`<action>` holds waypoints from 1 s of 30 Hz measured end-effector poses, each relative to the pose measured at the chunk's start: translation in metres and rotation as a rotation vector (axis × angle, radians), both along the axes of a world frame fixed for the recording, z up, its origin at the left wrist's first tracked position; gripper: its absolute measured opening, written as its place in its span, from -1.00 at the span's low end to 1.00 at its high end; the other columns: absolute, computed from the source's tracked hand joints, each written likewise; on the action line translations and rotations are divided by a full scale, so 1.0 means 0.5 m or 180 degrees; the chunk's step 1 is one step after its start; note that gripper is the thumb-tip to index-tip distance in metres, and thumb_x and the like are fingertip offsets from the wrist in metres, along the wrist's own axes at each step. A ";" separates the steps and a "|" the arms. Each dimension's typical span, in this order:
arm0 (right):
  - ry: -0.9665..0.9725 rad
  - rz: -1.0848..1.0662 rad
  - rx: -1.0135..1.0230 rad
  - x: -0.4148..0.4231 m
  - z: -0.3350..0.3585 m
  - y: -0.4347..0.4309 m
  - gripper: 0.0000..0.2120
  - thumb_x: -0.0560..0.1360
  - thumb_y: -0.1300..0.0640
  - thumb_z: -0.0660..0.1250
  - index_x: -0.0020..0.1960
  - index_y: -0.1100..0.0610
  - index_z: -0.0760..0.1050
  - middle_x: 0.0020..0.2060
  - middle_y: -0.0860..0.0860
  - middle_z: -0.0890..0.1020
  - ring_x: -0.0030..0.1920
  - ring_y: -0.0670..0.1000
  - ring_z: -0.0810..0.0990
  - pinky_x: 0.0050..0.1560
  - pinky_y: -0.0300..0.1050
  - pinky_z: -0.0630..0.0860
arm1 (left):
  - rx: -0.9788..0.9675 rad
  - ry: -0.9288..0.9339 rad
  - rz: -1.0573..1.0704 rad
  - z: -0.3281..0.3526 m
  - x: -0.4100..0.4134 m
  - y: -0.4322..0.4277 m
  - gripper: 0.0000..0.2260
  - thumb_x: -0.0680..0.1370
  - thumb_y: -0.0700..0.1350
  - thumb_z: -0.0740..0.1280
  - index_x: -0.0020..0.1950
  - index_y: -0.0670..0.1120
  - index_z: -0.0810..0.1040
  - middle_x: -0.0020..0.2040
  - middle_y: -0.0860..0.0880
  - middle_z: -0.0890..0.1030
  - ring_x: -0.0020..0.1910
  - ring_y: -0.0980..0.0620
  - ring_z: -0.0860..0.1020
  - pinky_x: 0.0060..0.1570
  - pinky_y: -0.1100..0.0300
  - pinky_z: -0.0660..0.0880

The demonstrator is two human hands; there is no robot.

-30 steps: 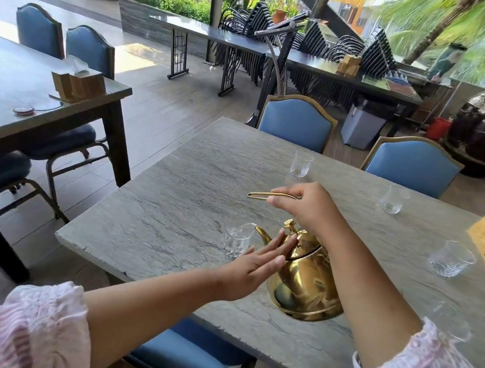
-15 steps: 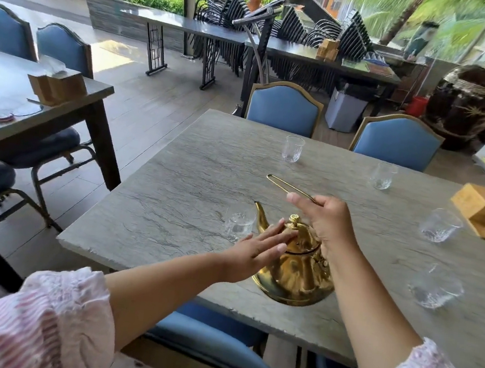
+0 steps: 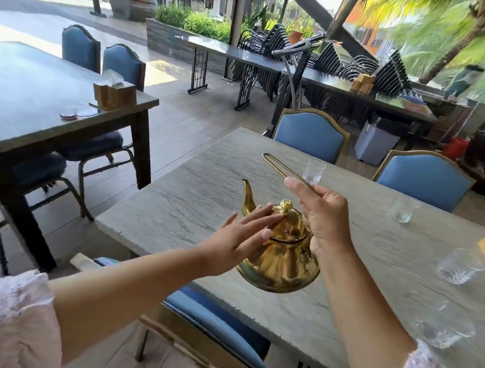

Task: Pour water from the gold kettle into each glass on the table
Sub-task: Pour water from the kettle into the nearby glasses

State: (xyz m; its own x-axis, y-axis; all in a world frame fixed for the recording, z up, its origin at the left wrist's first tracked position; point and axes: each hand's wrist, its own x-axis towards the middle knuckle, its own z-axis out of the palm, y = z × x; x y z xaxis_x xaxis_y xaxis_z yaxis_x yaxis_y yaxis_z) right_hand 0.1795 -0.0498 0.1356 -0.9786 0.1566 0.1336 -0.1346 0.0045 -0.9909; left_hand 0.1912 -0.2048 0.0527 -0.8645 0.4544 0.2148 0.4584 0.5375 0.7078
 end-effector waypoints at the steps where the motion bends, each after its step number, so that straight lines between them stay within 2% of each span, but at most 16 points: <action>1: 0.0030 0.0048 -0.0058 -0.001 0.006 -0.013 -0.63 0.38 0.08 0.51 -0.45 0.09 0.38 -0.70 -0.15 0.30 -0.67 -0.17 0.18 -0.62 -0.36 0.18 | -0.0007 0.0002 0.0062 0.007 0.004 -0.011 -0.54 0.57 0.22 -0.11 0.47 0.24 0.14 0.55 0.20 0.00 0.51 0.24 -0.06 0.49 -0.03 -0.20; 6: 0.0008 0.0301 -0.0122 -0.006 0.015 -0.111 -0.66 0.37 0.04 0.51 -0.44 0.10 0.42 -0.70 -0.15 0.33 -0.67 -0.16 0.22 -0.62 -0.37 0.20 | -0.0085 -0.0080 0.0387 0.021 0.025 -0.096 -0.53 0.57 0.19 -0.09 0.48 0.21 0.13 0.56 0.15 -0.02 0.53 0.18 -0.08 0.48 -0.08 -0.22; 12: -0.0041 0.0508 -0.0275 -0.046 0.010 -0.279 -0.57 0.35 0.07 0.53 -0.51 0.05 0.33 -0.70 -0.13 0.29 -0.68 -0.17 0.15 -0.65 -0.33 0.14 | -0.0186 -0.0045 0.0598 0.018 0.008 -0.257 -0.51 0.55 0.21 -0.10 0.49 0.20 0.13 0.56 0.13 0.00 0.52 0.12 0.01 0.48 -0.12 -0.19; 15: -0.0055 0.0498 -0.0245 -0.078 0.003 -0.384 -0.59 0.34 0.06 0.53 -0.50 0.05 0.35 -0.67 -0.13 0.30 -0.67 -0.16 0.16 -0.64 -0.31 0.14 | -0.0297 -0.0003 0.0578 0.018 -0.024 -0.364 -0.52 0.57 0.20 -0.09 0.49 0.18 0.12 0.56 0.11 0.00 0.53 0.10 0.01 0.47 -0.10 -0.20; 20: -0.0068 0.0262 -0.0187 -0.140 -0.004 -0.569 -0.63 0.33 0.03 0.53 -0.46 0.08 0.38 -0.61 -0.09 0.31 -0.65 -0.15 0.17 -0.62 -0.32 0.18 | -0.0927 -0.0126 0.0287 0.035 -0.106 -0.559 -0.55 0.61 0.15 -0.09 0.51 0.19 0.01 0.57 0.09 -0.09 0.54 0.07 -0.07 0.43 -0.06 -0.29; 23: -0.0054 0.0029 -0.0260 -0.180 -0.016 -0.668 -0.57 0.34 0.04 0.52 -0.50 0.06 0.32 -0.65 -0.11 0.29 -0.66 -0.15 0.15 -0.62 -0.34 0.19 | -0.1225 -0.0242 0.0089 0.044 -0.166 -0.661 -0.55 0.61 0.17 -0.11 0.51 0.21 -0.01 0.57 0.10 -0.11 0.54 0.06 -0.08 0.43 -0.08 -0.28; 30: -0.0126 -0.0454 -0.0344 -0.290 -0.062 -0.853 -0.62 0.37 0.01 0.50 -0.45 0.08 0.36 -0.63 -0.11 0.31 -0.66 -0.17 0.21 -0.60 -0.36 0.22 | -0.1180 -0.0354 -0.0152 0.011 -0.299 -0.839 -0.54 0.61 0.16 -0.11 0.52 0.19 -0.01 0.56 0.12 -0.13 0.54 0.03 -0.03 0.45 -0.10 -0.24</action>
